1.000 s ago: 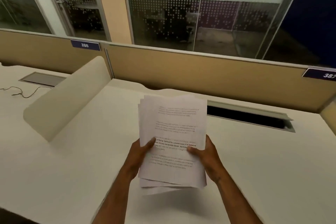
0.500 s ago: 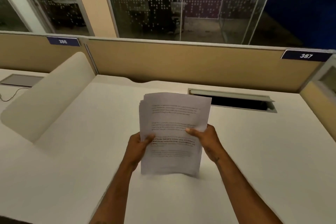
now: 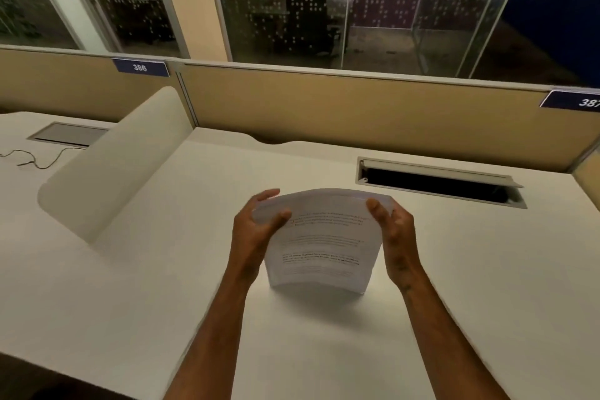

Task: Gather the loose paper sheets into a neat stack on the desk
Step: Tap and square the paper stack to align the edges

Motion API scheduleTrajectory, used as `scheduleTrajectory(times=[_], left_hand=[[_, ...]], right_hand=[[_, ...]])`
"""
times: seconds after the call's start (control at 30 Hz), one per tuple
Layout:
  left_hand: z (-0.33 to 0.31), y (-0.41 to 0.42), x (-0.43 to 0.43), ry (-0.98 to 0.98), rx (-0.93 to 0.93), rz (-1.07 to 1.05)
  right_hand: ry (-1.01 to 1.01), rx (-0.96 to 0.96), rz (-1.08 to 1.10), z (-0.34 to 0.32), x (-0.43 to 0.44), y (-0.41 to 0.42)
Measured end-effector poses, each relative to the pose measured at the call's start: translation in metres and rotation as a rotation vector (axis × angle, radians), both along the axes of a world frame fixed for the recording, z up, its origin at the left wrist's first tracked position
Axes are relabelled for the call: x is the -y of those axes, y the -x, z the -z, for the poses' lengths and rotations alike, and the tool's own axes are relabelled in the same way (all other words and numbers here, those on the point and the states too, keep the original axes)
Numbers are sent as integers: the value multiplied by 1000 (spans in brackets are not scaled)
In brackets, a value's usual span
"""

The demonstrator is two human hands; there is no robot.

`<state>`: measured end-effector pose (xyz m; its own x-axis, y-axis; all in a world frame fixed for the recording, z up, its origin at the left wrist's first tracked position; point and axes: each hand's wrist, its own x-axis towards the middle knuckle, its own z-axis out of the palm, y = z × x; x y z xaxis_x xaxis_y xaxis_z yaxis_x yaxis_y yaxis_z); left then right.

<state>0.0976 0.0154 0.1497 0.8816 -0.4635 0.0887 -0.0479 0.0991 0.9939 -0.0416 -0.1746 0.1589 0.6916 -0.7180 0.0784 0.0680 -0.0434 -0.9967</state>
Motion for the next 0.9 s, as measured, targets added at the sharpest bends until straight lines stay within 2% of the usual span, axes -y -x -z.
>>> scheduleTrajectory(times=[0.17,0.27,0.43,0.57,0.67,0.8,0.9], left_hand=[[-24,-1,25,-71,37,-157],[-19,-1,27,-75,7,-187],[-6,-4,19,-79,27,-114],[10,-4,14,-85,-52,41],[19,-1,17,-155,-51,41],[18,-2,13,-110,-52,37],[28,5,11,-146,-123,28]], right_hand=[[21,-3,181,-11,-2,-19],[31,-5,205,-2,0,-20],[64,33,-23,6,10,-13],[-21,-64,-169,25,16,-9],[-71,-125,-155,36,16,-12],[-77,-82,-175,32,18,-12],[-117,-117,-219,42,17,-10]])
